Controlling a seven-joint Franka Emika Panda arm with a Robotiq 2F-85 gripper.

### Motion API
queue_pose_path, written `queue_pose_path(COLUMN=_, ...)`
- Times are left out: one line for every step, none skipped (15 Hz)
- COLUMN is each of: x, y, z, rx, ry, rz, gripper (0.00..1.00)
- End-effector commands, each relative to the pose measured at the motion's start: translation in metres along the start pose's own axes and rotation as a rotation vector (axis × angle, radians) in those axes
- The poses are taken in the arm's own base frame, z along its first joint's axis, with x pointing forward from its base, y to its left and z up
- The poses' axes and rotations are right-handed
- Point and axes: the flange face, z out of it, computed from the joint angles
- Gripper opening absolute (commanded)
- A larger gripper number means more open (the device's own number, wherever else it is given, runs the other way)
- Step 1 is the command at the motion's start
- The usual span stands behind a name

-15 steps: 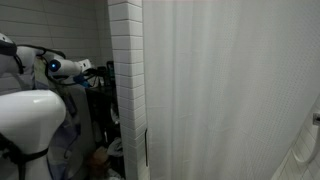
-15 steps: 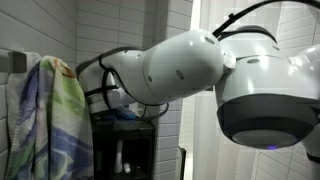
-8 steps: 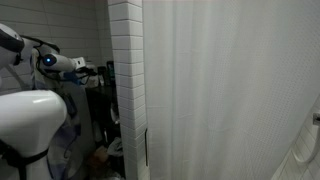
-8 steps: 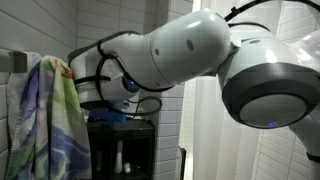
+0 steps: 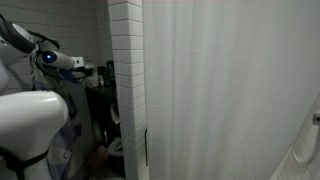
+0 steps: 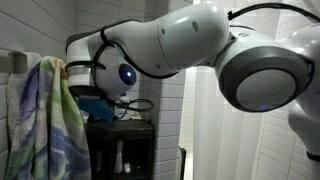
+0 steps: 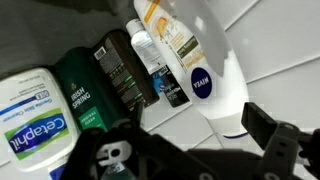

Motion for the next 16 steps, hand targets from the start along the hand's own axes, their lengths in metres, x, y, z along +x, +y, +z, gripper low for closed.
queue_pose_path(x=0.01, y=-0.006, z=-0.002, rx=0.016, ry=-0.019, rz=0.072, gripper=1.0)
queue_pose_path(x=0.011, y=-0.007, z=0.0, rx=0.021, ry=-0.009, rz=0.074, gripper=1.0)
queue_pose_path(x=0.024, y=-0.015, z=-0.013, rx=0.028, ry=0.011, rz=0.07, gripper=1.0)
queue_pose_path(x=0.027, y=-0.018, z=-0.014, rx=0.035, ry=0.019, rz=0.076, gripper=1.0)
queue_pose_path(x=0.031, y=-0.021, z=-0.016, rx=0.043, ry=0.023, rz=0.086, gripper=1.0)
queue_pose_path(x=0.036, y=-0.024, z=-0.018, rx=0.051, ry=0.028, rz=0.097, gripper=1.0)
queue_pose_path(x=0.043, y=-0.028, z=-0.021, rx=0.062, ry=0.03, rz=0.114, gripper=1.0)
queue_pose_path(x=0.048, y=-0.03, z=-0.024, rx=0.067, ry=0.032, rz=0.128, gripper=1.0)
queue_pose_path(x=0.055, y=-0.03, z=-0.027, rx=0.068, ry=0.028, rz=0.145, gripper=1.0)
queue_pose_path(x=0.059, y=-0.03, z=-0.03, rx=0.068, ry=0.025, rz=0.164, gripper=1.0)
queue_pose_path(x=0.065, y=-0.028, z=-0.032, rx=0.068, ry=0.026, rz=0.184, gripper=1.0)
queue_pose_path(x=0.071, y=-0.028, z=-0.034, rx=0.071, ry=0.019, rz=0.218, gripper=1.0)
queue_pose_path(x=0.077, y=-0.026, z=-0.035, rx=0.072, ry=0.017, rz=0.245, gripper=1.0)
queue_pose_path(x=0.086, y=-0.025, z=-0.037, rx=0.074, ry=0.009, rz=0.274, gripper=1.0)
queue_pose_path(x=0.091, y=-0.023, z=-0.038, rx=0.076, ry=-0.002, rz=0.301, gripper=1.0)
queue_pose_path(x=0.095, y=-0.021, z=-0.039, rx=0.08, ry=-0.021, rz=0.335, gripper=1.0)
